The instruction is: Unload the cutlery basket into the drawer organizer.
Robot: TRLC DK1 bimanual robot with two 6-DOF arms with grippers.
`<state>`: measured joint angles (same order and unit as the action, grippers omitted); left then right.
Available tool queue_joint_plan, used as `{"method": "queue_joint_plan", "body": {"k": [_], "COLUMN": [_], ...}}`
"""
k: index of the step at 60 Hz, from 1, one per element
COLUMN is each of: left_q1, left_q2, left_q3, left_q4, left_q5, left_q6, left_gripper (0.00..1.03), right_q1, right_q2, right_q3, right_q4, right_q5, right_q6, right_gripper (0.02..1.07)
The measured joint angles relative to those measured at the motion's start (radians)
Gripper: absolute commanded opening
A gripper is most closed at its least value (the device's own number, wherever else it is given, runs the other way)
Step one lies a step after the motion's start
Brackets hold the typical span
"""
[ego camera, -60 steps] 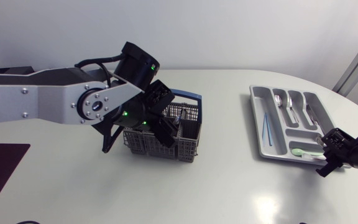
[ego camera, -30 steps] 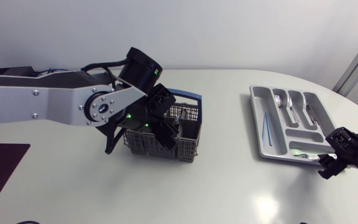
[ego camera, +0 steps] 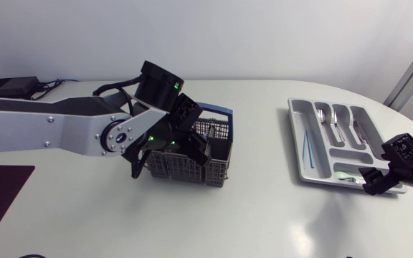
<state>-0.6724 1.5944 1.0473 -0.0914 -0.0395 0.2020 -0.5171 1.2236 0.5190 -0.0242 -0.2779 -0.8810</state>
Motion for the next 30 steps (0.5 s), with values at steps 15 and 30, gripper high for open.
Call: {"method": "queue_joint_plan", "body": {"k": [15,30], "left_q1": [0.031,0.035], "left_q2": [0.013,0.039], "left_q3": [-0.021,-0.021], "left_q4": [0.078,0.095], "left_q5": [0.0,0.027], "left_q6": [0.001,0.001], "left_gripper": [0.45,0.45], "right_q1": [0.081,0.111], "right_q2": [-0.061,-0.06], "right_q3": [0.0,0.0], "right_q4": [-0.026,-0.025], "right_q5": [-0.006,-0.007], "right_q6": [0.077,0.104], "right_gripper": [0.92,0.92]}}
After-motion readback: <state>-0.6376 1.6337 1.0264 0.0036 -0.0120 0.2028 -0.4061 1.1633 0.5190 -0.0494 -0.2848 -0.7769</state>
